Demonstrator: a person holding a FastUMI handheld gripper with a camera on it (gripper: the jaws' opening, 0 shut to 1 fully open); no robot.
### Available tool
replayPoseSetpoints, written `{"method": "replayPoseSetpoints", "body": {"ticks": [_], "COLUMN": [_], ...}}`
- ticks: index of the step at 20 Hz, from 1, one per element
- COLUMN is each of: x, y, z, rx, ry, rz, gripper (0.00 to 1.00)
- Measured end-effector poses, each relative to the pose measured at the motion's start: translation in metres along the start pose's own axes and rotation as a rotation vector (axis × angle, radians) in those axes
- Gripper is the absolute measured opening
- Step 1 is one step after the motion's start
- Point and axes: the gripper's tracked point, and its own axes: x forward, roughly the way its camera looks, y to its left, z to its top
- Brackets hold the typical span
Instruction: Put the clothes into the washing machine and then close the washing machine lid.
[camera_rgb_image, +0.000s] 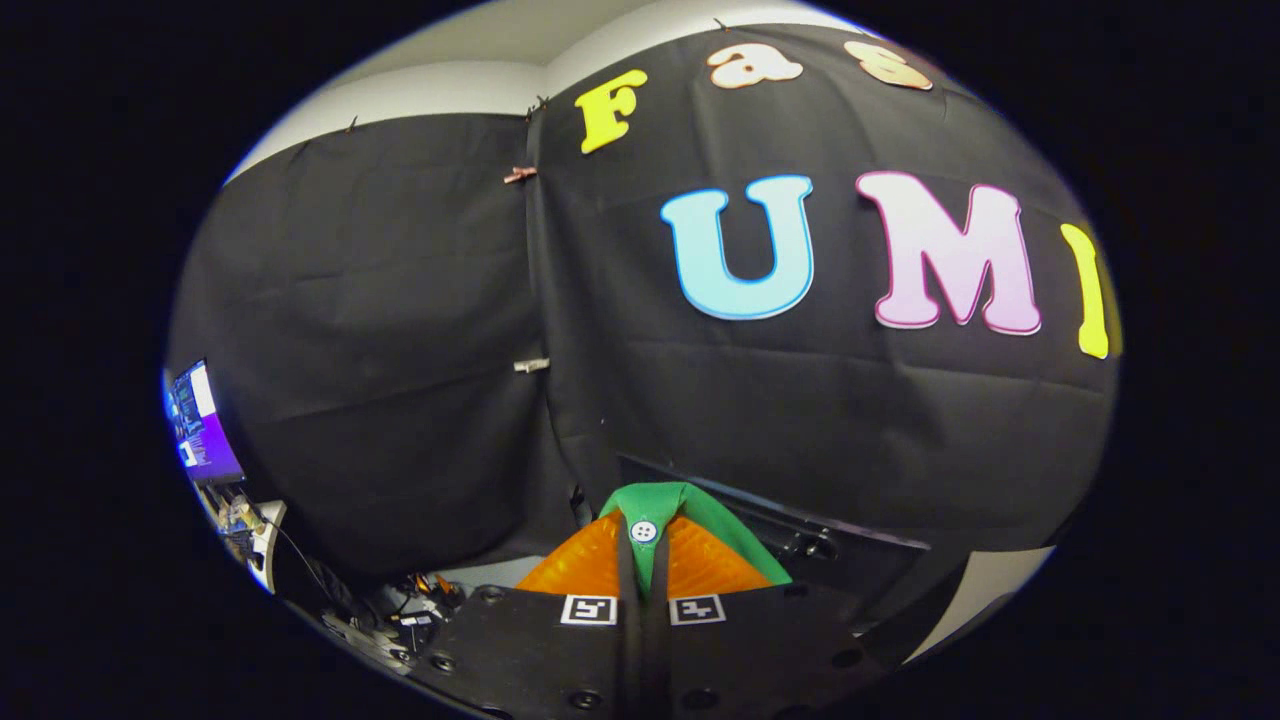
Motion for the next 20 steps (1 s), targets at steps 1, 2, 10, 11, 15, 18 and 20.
{"method": "replayPoseSetpoints", "body": {"ticks": [1, 2, 10, 11, 15, 18, 20], "x": [0.008, 0.015, 0.049, 0.051, 0.058, 0.057, 0.058], "y": [-0.002, -0.004, -0.018, -0.02, -0.02, -0.026, -0.026], "z": [-0.012, -0.021, -0.093, -0.102, -0.123, -0.126, -0.125], "rx": [-0.006, -0.006, -0.004, -0.006, -0.011, 0.009, 0.016], "ry": [0.026, 0.046, 0.246, 0.273, 0.344, 0.359, 0.357], "rz": [0.006, 0.012, 0.01, 0.009, -0.006, -0.012, -0.016], "gripper": [0.05, 0.05, 0.05, 0.05, 0.27, 0.81, 0.99]}}
